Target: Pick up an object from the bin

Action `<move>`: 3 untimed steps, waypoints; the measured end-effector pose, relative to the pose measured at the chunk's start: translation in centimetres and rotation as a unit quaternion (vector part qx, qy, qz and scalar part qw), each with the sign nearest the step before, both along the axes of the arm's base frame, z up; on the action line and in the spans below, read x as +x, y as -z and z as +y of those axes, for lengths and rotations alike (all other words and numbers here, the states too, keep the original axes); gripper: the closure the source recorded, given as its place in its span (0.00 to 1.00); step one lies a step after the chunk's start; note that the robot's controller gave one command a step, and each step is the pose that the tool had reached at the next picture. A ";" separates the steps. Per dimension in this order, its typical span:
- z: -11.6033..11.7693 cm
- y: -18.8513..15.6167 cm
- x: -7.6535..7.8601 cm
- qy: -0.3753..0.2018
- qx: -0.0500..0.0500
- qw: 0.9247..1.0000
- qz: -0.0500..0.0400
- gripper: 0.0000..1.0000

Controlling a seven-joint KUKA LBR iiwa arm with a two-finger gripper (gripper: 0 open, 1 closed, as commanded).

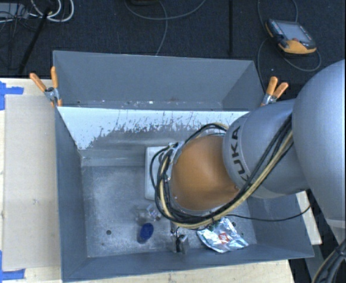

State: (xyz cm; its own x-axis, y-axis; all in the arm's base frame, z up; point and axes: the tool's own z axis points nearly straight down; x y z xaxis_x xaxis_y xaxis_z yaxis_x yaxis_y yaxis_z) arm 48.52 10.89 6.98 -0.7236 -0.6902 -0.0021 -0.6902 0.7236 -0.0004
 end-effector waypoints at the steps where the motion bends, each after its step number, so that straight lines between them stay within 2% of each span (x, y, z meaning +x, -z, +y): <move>1: 1.6 0.0 0.9 -0.017 0.000 1.000 0.001 0.00; 2: 1.5 0.1 0.9 -0.016 0.000 1.000 0.001 1.00; 3: 1.5 0.1 0.9 -0.016 0.000 1.000 0.001 0.00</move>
Offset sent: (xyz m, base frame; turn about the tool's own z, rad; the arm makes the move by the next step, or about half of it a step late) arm 0.0087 0.0148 0.0002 -0.0376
